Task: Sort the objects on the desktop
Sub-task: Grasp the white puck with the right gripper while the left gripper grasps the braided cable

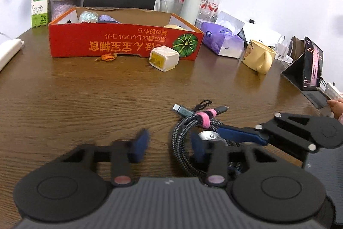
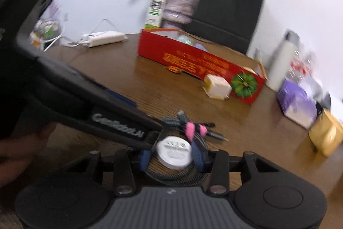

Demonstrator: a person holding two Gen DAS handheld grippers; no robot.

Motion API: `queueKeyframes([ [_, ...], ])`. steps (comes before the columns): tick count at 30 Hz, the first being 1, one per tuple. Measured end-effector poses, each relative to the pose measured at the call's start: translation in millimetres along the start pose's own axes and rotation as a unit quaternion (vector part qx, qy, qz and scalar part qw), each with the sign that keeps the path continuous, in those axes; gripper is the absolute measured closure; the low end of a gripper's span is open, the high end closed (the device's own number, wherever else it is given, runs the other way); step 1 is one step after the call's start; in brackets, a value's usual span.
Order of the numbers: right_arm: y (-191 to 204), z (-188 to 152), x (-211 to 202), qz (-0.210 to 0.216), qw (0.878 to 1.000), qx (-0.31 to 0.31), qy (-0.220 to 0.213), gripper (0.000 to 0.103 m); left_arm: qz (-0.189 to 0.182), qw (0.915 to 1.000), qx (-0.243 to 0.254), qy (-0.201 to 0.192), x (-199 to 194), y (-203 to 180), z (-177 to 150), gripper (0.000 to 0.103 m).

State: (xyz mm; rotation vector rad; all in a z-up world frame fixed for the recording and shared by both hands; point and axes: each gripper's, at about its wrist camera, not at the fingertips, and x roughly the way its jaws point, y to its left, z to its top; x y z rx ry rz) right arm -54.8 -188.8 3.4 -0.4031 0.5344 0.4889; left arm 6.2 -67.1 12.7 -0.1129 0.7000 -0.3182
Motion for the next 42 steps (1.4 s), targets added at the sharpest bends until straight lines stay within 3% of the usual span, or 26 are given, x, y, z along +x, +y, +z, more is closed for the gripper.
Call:
queueKeyframes([
  [3, -3.5, 6.6, 6.6, 0.016, 1.000, 0.010, 0.005, 0.066, -0.011, 0.9999, -0.003, 0.003, 0.8, 1.5, 1.7, 0.085],
  [5, -11.3, 7.8, 10.5, 0.025, 0.999, 0.037, 0.006, 0.059, -0.010, 0.9999, -0.002, 0.002, 1.2, 0.7, 2.8, 0.085],
  [8, -22.4, 6.2, 12.1, 0.046, 0.996, 0.077, 0.007, 0.058, -0.024, 0.9993, -0.028, 0.005, -0.2, 8.2, 4.8, 0.082],
  [11, -33.8, 8.5, 11.8, 0.061, 0.993, 0.102, 0.017, 0.066, -0.034, 0.9985, -0.042, 0.002, -6.9, 17.0, 4.6, 0.080],
  [15, -7.7, 8.8, 9.1, 0.034, 0.999, 0.023, 0.025, 0.066, -0.017, 0.9986, -0.045, -0.021, -24.0, 27.3, 4.2, 0.078],
  [16, -3.9, 9.6, 7.1, 0.046, 0.998, 0.023, 0.025, 0.066, -0.016, 0.9984, -0.048, -0.023, -27.6, 30.6, 4.4, 0.078],
  [22, -26.9, 7.2, 16.2, 0.096, 0.989, 0.109, 0.026, 0.064, -0.005, 0.9979, -0.058, -0.028, -37.0, 41.3, 3.4, 0.073],
  [28, -22.2, 12.8, -0.5, 0.066, 0.990, 0.123, 0.023, 0.065, -0.001, 0.9985, -0.050, -0.022, -33.7, 38.3, 1.7, 0.073],
  [31, -30.6, 16.2, -27.0, 0.041, 0.991, 0.125, -0.005, 0.065, 0.005, 0.9993, -0.034, -0.014, -26.0, 28.8, 4.9, 0.059],
  [33, -40.0, 13.6, -39.5, 0.012, 0.991, 0.132, -0.010, 0.065, 0.009, 0.9999, -0.008, -0.005, -14.8, 13.7, 4.4, 0.033],
  [34, -45.4, 10.9, -43.5, 0.001, 0.990, 0.139, -0.011, 0.065, 0.018, 0.9998, 0.004, -0.006, -9.1, 5.6, 3.0, 0.032],
  [37, -55.3, -0.4, -48.8, -0.016, 0.987, 0.160, -0.007, 0.065, 0.054, 0.9971, 0.052, -0.010, 4.5, -16.5, -2.3, 0.044],
  [39, -57.7, -7.4, -47.8, -0.015, 0.986, 0.168, -0.003, 0.065, 0.071, 0.9924, 0.099, -0.018, 6.7, -31.6, -6.8, 0.083],
  [42, -56.4, -11.6, -48.8, -0.012, 0.985, 0.171, -0.004, 0.065, 0.076, 0.9902, 0.115, -0.025, 1.4, -38.9, -13.1, 0.090],
])
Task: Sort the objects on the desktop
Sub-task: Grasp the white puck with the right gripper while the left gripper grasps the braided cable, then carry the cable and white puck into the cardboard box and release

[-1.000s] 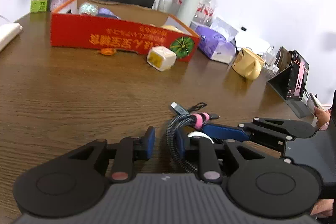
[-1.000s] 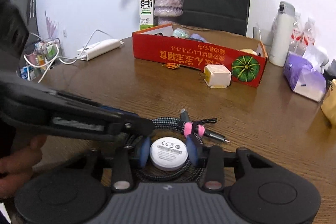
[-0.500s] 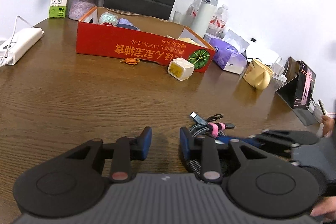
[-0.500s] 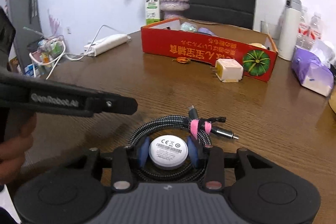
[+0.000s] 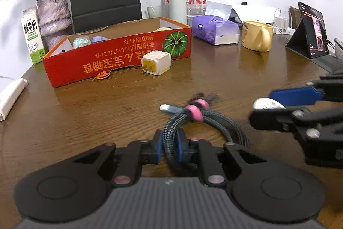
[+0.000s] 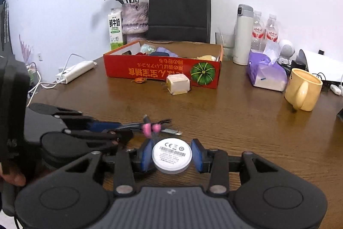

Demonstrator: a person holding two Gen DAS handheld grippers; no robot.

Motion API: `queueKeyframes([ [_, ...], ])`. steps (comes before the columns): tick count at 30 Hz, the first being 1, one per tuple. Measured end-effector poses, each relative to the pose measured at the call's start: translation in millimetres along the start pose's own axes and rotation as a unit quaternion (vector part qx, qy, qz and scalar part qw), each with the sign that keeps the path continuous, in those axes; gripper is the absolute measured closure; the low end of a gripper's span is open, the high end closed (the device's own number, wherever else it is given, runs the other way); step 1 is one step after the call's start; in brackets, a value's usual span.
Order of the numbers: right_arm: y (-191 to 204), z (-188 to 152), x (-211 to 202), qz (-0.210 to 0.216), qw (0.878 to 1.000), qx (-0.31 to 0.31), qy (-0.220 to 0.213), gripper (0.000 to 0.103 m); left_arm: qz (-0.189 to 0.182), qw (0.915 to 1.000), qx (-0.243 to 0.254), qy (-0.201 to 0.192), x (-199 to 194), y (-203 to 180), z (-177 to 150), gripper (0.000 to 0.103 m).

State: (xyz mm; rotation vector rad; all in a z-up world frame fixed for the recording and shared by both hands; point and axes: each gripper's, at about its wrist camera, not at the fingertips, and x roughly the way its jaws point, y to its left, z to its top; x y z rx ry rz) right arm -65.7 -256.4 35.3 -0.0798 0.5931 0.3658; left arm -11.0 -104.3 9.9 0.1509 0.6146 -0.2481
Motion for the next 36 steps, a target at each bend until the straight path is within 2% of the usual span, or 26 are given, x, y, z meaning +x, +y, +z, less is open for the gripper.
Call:
queueKeyframes([
  [3, 1.9, 0.7, -0.5, 0.004, 1.000, 0.002, -0.008, 0.065, 0.010, 0.9989, -0.014, -0.045, -23.6, 7.0, -6.1, 0.091],
  [5, 4.5, 1.9, -6.2, 0.008, 1.000, -0.001, -0.017, 0.065, 0.047, 0.9971, -0.030, -0.053, -37.4, 14.8, -7.0, 0.091],
  [7, 6.2, 5.8, -10.7, 0.014, 1.000, -0.005, -0.026, 0.065, 0.063, 0.9947, -0.056, -0.059, -50.6, 27.8, -9.8, 0.091],
  [12, 20.1, 11.8, -21.1, 0.019, 0.998, -0.013, -0.066, 0.065, 0.081, 0.9864, -0.114, -0.087, -84.1, 58.6, -8.3, 0.091],
  [19, 33.6, 26.7, -21.6, 0.028, 0.995, -0.006, -0.094, 0.065, 0.086, 0.9801, -0.121, -0.131, -101.1, 76.2, 19.3, 0.091],
  [23, 30.1, 50.1, -11.9, 0.038, 0.994, 0.004, -0.104, 0.065, 0.069, 0.9782, -0.126, -0.150, -88.7, 89.3, 50.0, 0.091],
  [28, 21.5, 103.1, 12.0, 0.033, 0.991, 0.009, -0.131, 0.065, 0.072, 0.9737, -0.148, -0.157, -58.7, 127.0, 105.0, 0.091],
  [30, 15.0, 130.6, 27.8, 0.032, 0.990, 0.015, -0.136, 0.065, 0.074, 0.9705, -0.172, -0.152, -41.4, 150.5, 128.5, 0.091],
  [32, 7.4, 157.2, 48.7, 0.032, 0.990, 0.023, -0.132, 0.065, 0.093, 0.9693, -0.177, -0.143, -19.2, 168.2, 150.9, 0.091],
  [34, -2.8, 182.7, 78.2, 0.042, 0.992, 0.039, -0.109, 0.065, 0.103, 0.9698, -0.180, -0.129, 5.3, 185.0, 169.9, 0.091],
  [36, -13.7, 202.3, 111.1, 0.070, 0.992, 0.063, -0.086, 0.065, 0.088, 0.9729, -0.189, -0.100, 40.6, 201.7, 186.6, 0.091],
])
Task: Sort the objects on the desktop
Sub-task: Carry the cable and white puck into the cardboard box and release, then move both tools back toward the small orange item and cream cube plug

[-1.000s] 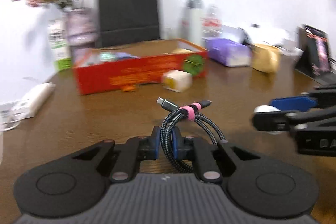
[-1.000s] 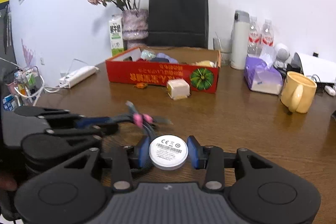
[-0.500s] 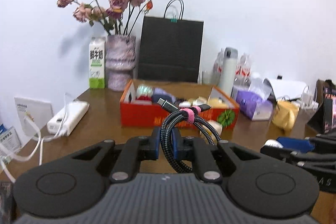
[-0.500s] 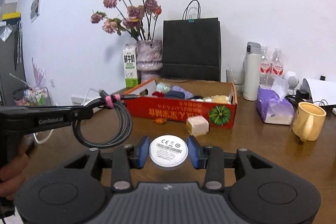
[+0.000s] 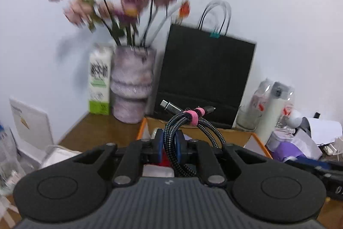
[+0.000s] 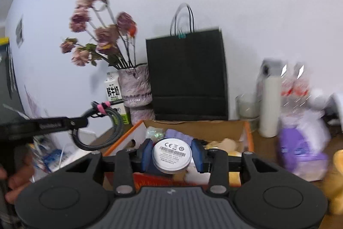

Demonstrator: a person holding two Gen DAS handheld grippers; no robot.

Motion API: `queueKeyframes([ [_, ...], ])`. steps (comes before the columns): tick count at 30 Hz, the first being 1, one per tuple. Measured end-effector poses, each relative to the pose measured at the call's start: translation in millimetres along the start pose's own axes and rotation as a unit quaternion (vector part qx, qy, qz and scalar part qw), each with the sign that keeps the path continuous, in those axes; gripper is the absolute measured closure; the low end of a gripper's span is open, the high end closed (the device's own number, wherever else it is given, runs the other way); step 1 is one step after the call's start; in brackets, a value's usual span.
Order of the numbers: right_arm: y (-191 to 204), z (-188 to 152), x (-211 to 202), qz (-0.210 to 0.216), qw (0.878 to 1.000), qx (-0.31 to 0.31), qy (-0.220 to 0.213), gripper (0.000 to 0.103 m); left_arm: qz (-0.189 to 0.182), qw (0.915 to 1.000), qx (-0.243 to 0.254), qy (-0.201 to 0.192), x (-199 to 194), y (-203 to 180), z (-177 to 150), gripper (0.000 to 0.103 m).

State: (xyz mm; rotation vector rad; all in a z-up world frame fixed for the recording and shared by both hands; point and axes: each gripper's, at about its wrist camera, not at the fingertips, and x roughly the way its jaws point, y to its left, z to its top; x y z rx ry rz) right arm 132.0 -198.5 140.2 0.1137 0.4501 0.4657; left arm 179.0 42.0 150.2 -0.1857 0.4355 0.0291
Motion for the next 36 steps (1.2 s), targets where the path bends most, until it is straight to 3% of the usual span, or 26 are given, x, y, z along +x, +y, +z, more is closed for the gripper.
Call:
queueKeyframes([
  [3, -27.9, 15.4, 64.2, 0.003, 0.997, 0.042, 0.063, 0.065, -0.019, 0.9962, -0.015, 0.084, 67.2, -7.0, 4.3, 0.091],
  [5, -44.2, 19.8, 108.2, -0.016, 0.992, 0.055, 0.111, 0.065, -0.007, 0.9920, 0.019, 0.124, 104.9, -23.8, -5.8, 0.091],
  [8, -57.9, 15.0, 168.2, -0.074, 0.980, 0.047, 0.180, 0.065, 0.014, 0.9858, 0.063, 0.155, 146.6, -43.5, -22.6, 0.089],
  [10, -56.3, 8.0, 198.5, -0.091, 0.970, 0.017, 0.226, 0.064, 0.020, 0.9858, 0.068, 0.152, 151.2, -46.8, -27.5, 0.087],
  [11, -55.7, 4.3, 207.3, -0.092, 0.966, 0.008, 0.242, 0.064, 0.013, 0.9877, 0.066, 0.142, 147.1, -46.6, -27.8, 0.078],
  [12, -54.2, 1.8, 213.4, -0.097, 0.964, 0.000, 0.246, 0.065, 0.004, 0.9894, 0.062, 0.132, 141.2, -44.9, -26.4, 0.059],
  [13, -52.6, 0.0, 215.3, -0.105, 0.965, -0.007, 0.241, 0.064, -0.001, 0.9910, 0.059, 0.120, 134.0, -44.0, -24.2, 0.050],
  [14, -51.4, -0.9, 215.0, -0.112, 0.965, -0.013, 0.237, 0.056, -0.001, 0.9923, 0.061, 0.107, 127.5, -44.2, -20.6, 0.041],
  [17, -50.7, 5.4, 199.9, -0.108, 0.971, 0.005, 0.211, 0.045, 0.031, 0.9940, 0.068, 0.080, 105.3, -45.2, -7.1, 0.036],
  [20, -48.3, 19.6, 175.5, -0.113, 0.978, 0.018, 0.175, 0.043, 0.058, 0.9954, 0.023, 0.073, 76.8, -37.7, -1.4, 0.018],
  [23, -39.3, 28.3, 139.3, -0.103, 0.985, 0.027, 0.134, 0.032, 0.050, 0.9959, -0.008, 0.075, 43.2, -31.8, -10.8, 0.018],
  [27, -17.7, 15.2, 85.9, -0.090, 0.992, 0.007, 0.084, 0.023, 0.068, 0.9958, -0.008, 0.061, -0.6, -27.6, -36.5, 0.006],
  [31, 1.3, -16.1, 35.3, -0.093, 0.993, -0.008, 0.065, 0.019, 0.051, 0.9968, 0.017, 0.058, -44.3, -26.5, -65.7, 0.005],
  [36, 12.1, -66.1, -22.0, -0.080, 0.995, -0.001, 0.066, 0.016, -0.001, 0.9964, 0.061, 0.059, -98.8, -25.8, -115.2, 0.001],
])
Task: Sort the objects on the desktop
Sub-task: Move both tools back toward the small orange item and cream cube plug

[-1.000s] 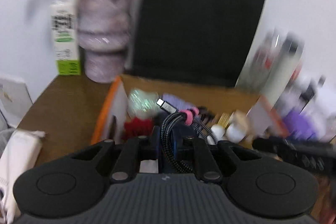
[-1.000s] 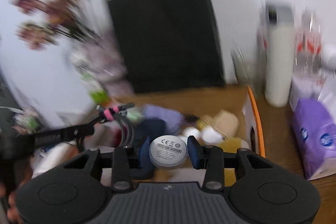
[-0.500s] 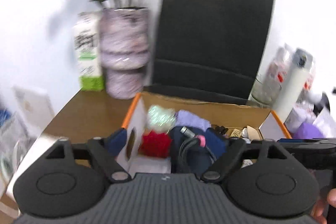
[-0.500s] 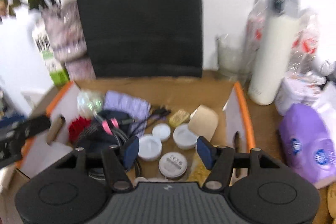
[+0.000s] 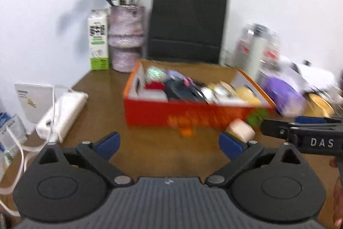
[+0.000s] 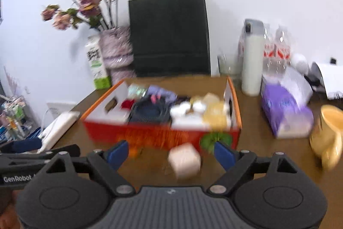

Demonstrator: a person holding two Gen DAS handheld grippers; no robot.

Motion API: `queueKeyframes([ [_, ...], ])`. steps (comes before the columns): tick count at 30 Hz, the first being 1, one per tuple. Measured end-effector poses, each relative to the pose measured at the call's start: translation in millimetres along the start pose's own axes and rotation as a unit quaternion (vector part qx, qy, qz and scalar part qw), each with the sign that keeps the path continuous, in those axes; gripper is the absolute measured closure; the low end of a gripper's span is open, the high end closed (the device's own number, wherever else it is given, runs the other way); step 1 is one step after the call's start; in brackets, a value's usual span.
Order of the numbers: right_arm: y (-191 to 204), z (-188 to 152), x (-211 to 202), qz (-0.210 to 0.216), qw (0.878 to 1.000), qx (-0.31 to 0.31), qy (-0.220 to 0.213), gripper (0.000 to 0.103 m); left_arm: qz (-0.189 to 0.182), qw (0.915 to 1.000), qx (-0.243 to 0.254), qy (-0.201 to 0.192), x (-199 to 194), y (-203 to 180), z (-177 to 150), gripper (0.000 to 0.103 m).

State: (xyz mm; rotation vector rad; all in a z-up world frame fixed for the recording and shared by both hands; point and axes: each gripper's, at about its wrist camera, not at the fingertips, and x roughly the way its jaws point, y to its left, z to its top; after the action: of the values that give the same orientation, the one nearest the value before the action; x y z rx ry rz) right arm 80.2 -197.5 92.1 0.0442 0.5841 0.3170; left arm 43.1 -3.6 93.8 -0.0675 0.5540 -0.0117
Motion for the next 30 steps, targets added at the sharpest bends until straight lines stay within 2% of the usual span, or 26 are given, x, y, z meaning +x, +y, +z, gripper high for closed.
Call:
queueKeyframes([
  [2, 0.8, -25.3, -19.1, 0.001, 1.000, 0.002, 0.002, 0.015, -0.019, 0.9998, 0.003, -0.004, -16.7, 1.3, -25.1, 0.000],
  [7, 2.2, -92.1, -55.2, -0.008, 0.999, 0.043, 0.016, 0.013, 0.024, 0.9990, 0.033, -0.019, -54.6, -0.8, -86.3, 0.000],
  [10, 10.8, -121.4, -73.3, -0.008, 0.999, 0.039, 0.004, 0.013, 0.021, 0.9990, 0.033, -0.023, -72.0, -1.8, -111.7, 0.000],
  [12, 17.6, -134.3, -79.9, -0.014, 0.999, 0.029, -0.005, 0.013, 0.033, 0.9989, 0.029, -0.016, -75.8, -3.1, -120.3, 0.000],
  [17, 33.6, -142.3, -74.7, -0.013, 1.000, 0.005, 0.014, 0.015, 0.040, 0.9985, 0.028, -0.023, -74.9, -2.1, -123.8, 0.000],
  [23, 33.7, -138.0, -71.7, -0.007, 1.000, -0.009, 0.015, 0.014, 0.026, 0.9993, 0.024, -0.013, -63.6, 2.7, -112.9, 0.000],
  [27, 26.9, -118.3, -58.3, -0.007, 1.000, -0.028, 0.010, 0.014, 0.020, 0.9991, 0.031, -0.021, -37.3, 0.0, -86.3, 0.000],
  [30, 14.9, -97.9, -37.6, -0.020, 0.999, -0.029, 0.009, 0.014, -0.006, 0.9993, 0.036, 0.002, 3.1, 1.6, -66.1, 0.001],
])
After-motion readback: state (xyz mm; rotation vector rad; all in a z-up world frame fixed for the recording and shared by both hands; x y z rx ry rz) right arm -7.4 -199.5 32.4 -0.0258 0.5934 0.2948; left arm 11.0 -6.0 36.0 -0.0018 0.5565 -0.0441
